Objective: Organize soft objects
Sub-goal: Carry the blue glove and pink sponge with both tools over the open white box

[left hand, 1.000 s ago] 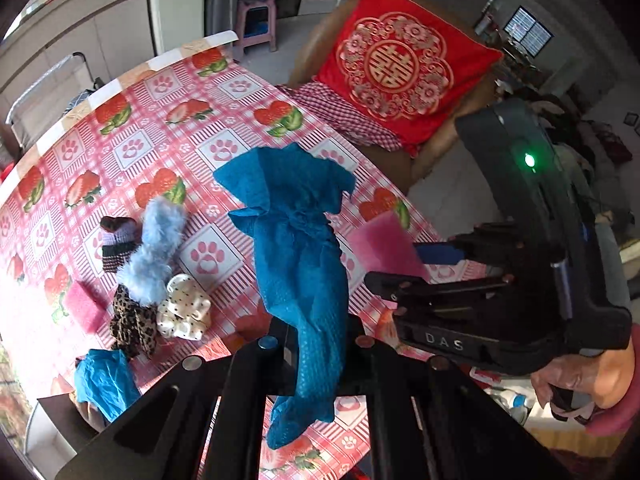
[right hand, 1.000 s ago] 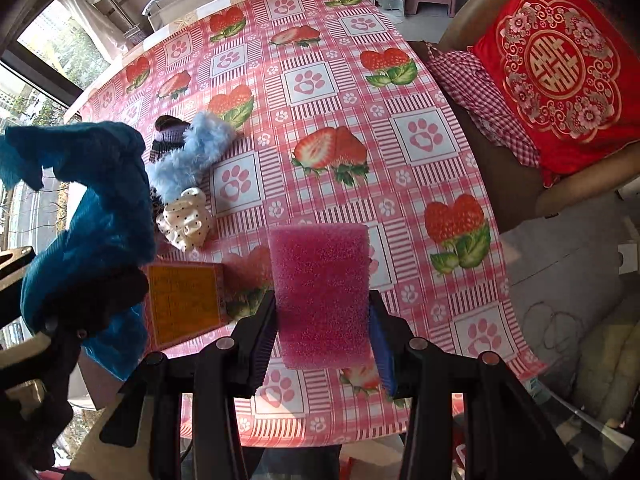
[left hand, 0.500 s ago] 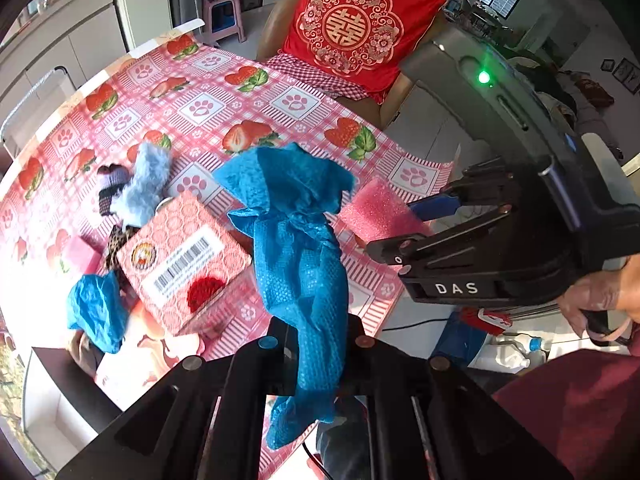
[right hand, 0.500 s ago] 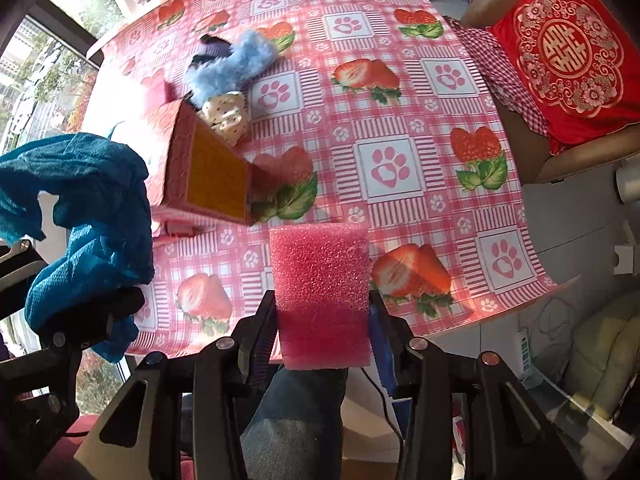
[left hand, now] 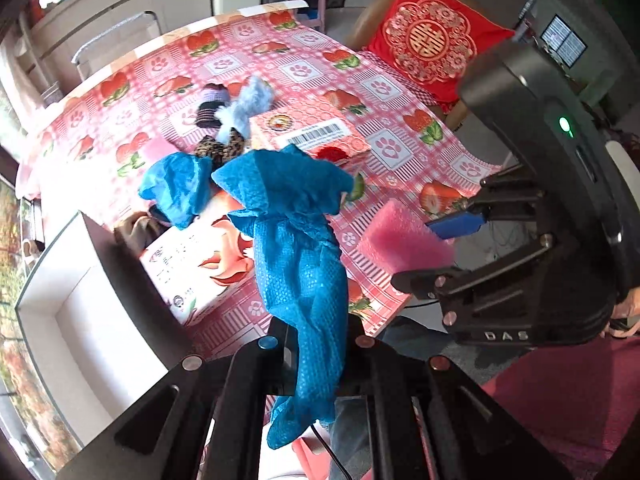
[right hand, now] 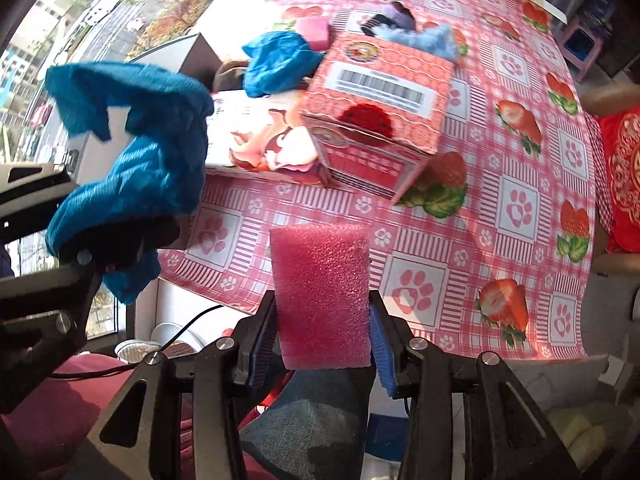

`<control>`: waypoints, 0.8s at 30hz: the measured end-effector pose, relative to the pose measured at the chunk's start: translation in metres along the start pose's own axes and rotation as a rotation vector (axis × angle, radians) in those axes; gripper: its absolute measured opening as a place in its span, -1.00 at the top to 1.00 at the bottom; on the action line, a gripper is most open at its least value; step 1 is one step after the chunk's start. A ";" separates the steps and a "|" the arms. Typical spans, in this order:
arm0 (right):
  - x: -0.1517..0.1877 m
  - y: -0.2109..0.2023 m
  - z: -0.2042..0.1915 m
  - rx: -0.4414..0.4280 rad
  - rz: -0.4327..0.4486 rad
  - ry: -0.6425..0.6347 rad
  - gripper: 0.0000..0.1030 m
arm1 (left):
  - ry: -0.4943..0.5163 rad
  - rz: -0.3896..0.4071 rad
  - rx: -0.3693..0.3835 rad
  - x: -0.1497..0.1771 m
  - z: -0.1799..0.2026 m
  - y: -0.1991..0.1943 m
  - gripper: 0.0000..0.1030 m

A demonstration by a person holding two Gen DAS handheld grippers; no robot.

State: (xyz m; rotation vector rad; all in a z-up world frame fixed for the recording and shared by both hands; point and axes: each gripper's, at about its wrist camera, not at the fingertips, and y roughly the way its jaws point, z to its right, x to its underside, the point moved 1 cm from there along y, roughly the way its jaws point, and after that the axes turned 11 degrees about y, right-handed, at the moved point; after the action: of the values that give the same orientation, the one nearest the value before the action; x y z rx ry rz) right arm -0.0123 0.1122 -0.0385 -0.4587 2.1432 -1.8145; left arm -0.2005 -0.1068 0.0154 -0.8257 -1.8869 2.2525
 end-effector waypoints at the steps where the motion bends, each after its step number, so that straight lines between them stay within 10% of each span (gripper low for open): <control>1: -0.001 0.000 -0.007 -0.001 0.000 -0.024 0.14 | -0.027 0.009 -0.012 0.002 -0.006 -0.003 0.83; 24: -0.031 -0.008 -0.108 -0.019 -0.001 -0.336 0.14 | -0.384 0.080 -0.183 0.062 -0.073 -0.046 0.83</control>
State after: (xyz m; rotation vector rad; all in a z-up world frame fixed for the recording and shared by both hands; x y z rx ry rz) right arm -0.0292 0.2210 -0.0122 -0.7134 1.9301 -1.5864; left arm -0.2325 -0.0067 0.0299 -0.5208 -2.2878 2.4576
